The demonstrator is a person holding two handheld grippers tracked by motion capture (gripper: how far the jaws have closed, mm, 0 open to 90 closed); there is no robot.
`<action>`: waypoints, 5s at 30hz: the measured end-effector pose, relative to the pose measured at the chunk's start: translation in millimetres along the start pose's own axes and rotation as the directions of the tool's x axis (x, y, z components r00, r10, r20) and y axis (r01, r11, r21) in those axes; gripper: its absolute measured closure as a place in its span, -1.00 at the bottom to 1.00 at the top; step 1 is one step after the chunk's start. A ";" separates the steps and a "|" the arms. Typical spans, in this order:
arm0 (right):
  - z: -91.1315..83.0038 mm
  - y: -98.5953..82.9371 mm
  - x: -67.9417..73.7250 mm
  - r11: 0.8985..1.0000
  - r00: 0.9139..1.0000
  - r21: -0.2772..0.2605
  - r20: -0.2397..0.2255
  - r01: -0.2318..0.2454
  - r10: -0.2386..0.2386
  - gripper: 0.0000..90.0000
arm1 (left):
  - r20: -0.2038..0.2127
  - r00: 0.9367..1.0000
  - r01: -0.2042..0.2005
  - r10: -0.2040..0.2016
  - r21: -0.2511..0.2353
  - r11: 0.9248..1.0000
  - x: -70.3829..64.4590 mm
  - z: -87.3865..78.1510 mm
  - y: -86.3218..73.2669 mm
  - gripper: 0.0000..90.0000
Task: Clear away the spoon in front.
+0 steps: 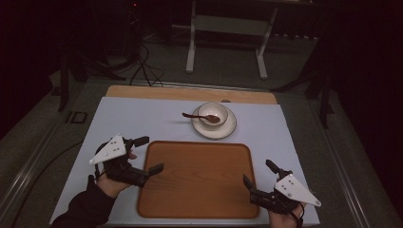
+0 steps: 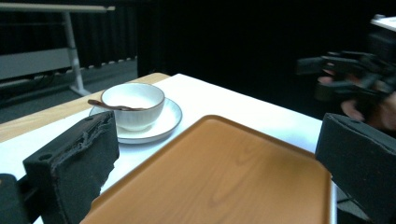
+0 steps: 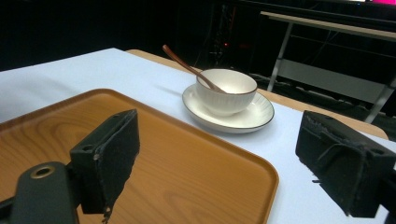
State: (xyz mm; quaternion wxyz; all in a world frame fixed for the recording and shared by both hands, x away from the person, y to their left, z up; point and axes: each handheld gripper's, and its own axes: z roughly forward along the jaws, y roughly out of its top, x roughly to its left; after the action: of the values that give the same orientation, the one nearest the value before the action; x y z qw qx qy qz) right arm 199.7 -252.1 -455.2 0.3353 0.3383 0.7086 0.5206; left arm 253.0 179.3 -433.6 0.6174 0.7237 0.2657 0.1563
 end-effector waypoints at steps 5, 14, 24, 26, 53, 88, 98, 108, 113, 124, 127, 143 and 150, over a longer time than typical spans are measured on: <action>-0.4 0.5 0.3 1.000 1.000 -0.005 -0.002 -0.001 0.001 -0.70 | -0.046 0.998 0.034 -0.034 -0.002 0.999 11.3 21.2 7.9 -0.99; 0.7 0.3 0.8 1.000 1.000 -0.001 -0.010 -0.001 0.001 -0.70 | -0.124 0.983 0.136 -0.137 -0.022 0.991 28.7 63.4 11.2 -0.92; 1.5 0.2 1.8 1.000 1.000 0.001 -0.018 -0.003 0.003 -0.70 | -0.259 0.948 0.187 -0.183 -0.008 0.982 43.8 104.9 3.0 -0.69; 2.0 0.0 2.3 1.000 1.000 0.003 -0.022 -0.001 0.001 -0.70 | -0.280 0.941 0.196 -0.191 -0.009 0.981 44.8 107.9 2.6 -0.67; 3.2 -0.4 2.7 1.000 0.999 0.005 -0.052 -0.006 0.006 -0.69 | -0.400 0.699 0.566 -0.592 -0.195 0.801 58.3 174.0 -14.2 -0.34; 5.1 -1.2 0.6 1.000 0.997 0.010 -0.071 -0.026 0.026 -0.68 | -0.355 0.535 0.652 -0.767 -0.403 0.642 66.3 198.8 -31.5 0.84; 5.8 -1.4 0.5 1.000 0.997 0.011 -0.073 -0.025 0.026 -0.68 | -0.370 0.588 0.613 -0.719 -0.375 0.695 67.6 195.6 -24.8 0.86; 6.3 -1.3 0.1 1.000 0.997 0.009 -0.073 -0.026 0.026 -0.68 | -0.368 0.637 0.582 -0.677 -0.347 0.736 66.8 183.4 -5.4 0.87; 7.3 -1.1 0.7 1.000 0.997 0.010 -0.076 -0.026 0.026 -0.68 | -0.356 0.669 0.561 -0.653 -0.334 0.757 67.5 171.0 5.1 0.87; 8.7 -1.1 1.2 1.000 0.997 0.011 -0.070 -0.021 0.022 -0.68 | -0.307 0.760 0.516 -0.572 -0.249 0.820 66.1 139.5 29.8 0.87; 9.0 -1.0 1.5 1.000 0.997 0.011 -0.068 -0.021 0.021 -0.68 | -0.280 0.796 0.494 -0.537 -0.214 0.843 64.0 129.2 37.9 0.87; 8.7 0.3 1.3 1.000 0.999 0.000 -0.044 -0.027 0.027 -0.68 | -0.184 0.900 0.392 -0.396 -0.061 0.918 60.6 77.8 49.8 0.87; 9.1 0.9 0.8 1.000 0.999 -0.001 -0.039 -0.026 0.026 -0.68 | -0.121 0.930 0.353 -0.348 0.020 0.935 60.9 63.1 50.2 0.87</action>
State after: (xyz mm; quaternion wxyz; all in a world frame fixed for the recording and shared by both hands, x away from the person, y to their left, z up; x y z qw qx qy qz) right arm 206.9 -246.6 -456.6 0.3151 0.3369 0.7101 0.5320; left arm 346.8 158.5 -402.7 0.6037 0.6672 0.4290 0.0796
